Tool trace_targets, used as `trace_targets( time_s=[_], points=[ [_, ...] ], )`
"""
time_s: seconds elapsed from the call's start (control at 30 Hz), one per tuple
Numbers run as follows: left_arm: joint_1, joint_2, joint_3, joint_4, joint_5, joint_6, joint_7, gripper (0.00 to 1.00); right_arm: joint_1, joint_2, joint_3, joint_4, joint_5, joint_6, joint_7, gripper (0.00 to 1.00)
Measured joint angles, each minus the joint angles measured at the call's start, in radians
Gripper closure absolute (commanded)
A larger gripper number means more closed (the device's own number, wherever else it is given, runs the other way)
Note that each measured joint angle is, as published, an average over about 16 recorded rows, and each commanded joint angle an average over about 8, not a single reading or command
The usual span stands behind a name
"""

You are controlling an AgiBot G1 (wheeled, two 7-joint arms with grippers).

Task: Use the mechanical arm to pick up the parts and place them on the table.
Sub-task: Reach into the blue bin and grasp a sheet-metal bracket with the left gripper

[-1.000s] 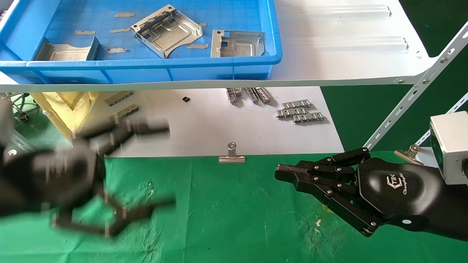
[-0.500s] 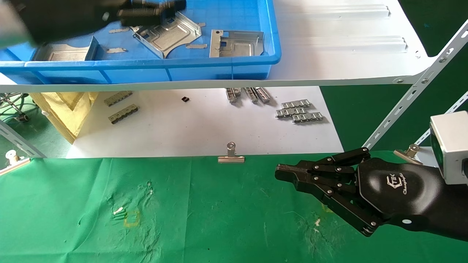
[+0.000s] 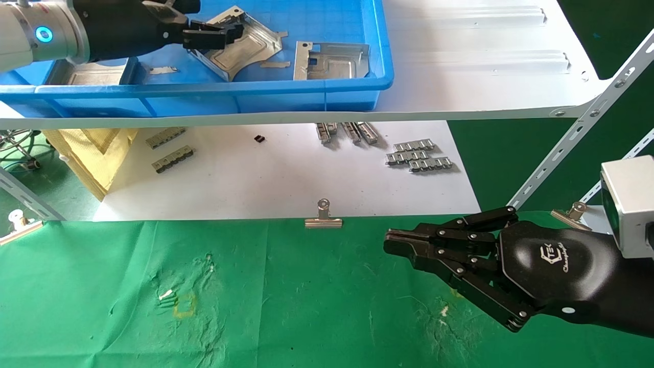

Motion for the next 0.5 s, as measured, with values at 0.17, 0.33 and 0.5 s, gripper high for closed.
trace_targets(
  time_s=[0.17, 0.33, 0.5],
  points=[
    [-0.02, 0.01, 0.01, 0.042, 0.015, -0.005, 0.01, 1.0, 0.0, 0.0, 0.0, 0.0, 0.0, 0.0, 0.0, 0.0],
    [-0.032, 0.013, 0.015, 0.066, 0.023, 0.005, 0.022, 1.0, 0.0, 0.0, 0.0, 0.0, 0.0, 0.0, 0.0, 0.0],
    [-0.039, 0.011, 0.017, 0.081, 0.026, 0.02, 0.033, 1.0, 0.0, 0.0, 0.0, 0.0, 0.0, 0.0, 0.0, 0.0]
  ],
)
